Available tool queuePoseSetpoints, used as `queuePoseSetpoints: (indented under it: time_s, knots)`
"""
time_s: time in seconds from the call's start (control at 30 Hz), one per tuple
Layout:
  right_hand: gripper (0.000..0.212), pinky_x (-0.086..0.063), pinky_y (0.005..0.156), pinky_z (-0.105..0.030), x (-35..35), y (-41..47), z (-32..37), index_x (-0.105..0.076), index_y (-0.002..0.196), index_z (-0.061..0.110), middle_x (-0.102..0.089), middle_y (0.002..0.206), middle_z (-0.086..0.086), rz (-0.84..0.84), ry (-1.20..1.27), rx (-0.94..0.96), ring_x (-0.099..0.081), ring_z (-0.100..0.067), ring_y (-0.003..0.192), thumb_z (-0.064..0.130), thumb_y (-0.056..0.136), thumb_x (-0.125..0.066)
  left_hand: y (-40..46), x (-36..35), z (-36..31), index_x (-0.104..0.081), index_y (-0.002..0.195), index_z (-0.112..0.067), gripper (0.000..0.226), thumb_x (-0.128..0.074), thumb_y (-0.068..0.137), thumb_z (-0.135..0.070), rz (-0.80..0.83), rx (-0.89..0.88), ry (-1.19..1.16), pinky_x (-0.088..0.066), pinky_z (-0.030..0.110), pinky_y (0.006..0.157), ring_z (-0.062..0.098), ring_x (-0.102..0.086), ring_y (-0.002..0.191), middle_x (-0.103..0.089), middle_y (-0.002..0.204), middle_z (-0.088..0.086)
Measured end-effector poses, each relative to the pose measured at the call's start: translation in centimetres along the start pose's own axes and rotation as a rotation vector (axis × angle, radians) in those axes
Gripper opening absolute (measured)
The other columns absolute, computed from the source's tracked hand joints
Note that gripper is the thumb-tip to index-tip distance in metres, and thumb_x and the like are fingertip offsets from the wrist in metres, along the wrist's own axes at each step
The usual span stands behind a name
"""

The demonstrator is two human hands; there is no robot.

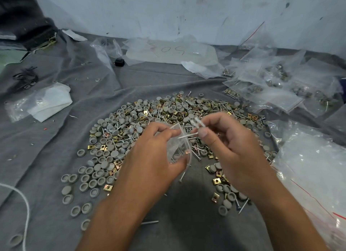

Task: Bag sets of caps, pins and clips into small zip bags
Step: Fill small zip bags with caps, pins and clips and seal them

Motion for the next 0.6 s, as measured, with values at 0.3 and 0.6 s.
queuePoseSetpoints:
  time_s: [0.3,0.6]
  knots:
    - [0.005,-0.035,0.075,-0.011,-0.76,0.07,0.59,-0.060,0.101,0.038,-0.055,0.101,0.021,-0.015,-0.249,0.078,-0.056,-0.003,0.093,0.034,0.098,-0.060,0.06,0.18,-0.13,-0.063,0.124,-0.036,0.056,-0.067,0.073,-0.057,0.002,-0.007,-0.011,-0.054,0.031,0.078,-0.003,-0.051,0.094,-0.042,0.109,-0.024]
    - [0.019,-0.040,0.083,-0.021,-0.99,0.08,0.48,-0.073,0.108,0.033,-0.055,0.106,0.015,-0.034,-0.220,0.065,-0.056,-0.009,0.106,0.039,0.095,-0.062,0.08,0.26,-0.17,-0.064,0.117,-0.035,0.050,-0.062,0.073,-0.058,-0.008,-0.001,-0.033,-0.049,0.023,0.076,-0.005,-0.052,0.094,-0.044,0.108,-0.024]
Point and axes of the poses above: each hand's wrist, its own y-axis towards the middle knuckle, its own x-axis out of the back of the hand, z = x × y, the point moved 6 cm from there along y, towards the middle knuckle
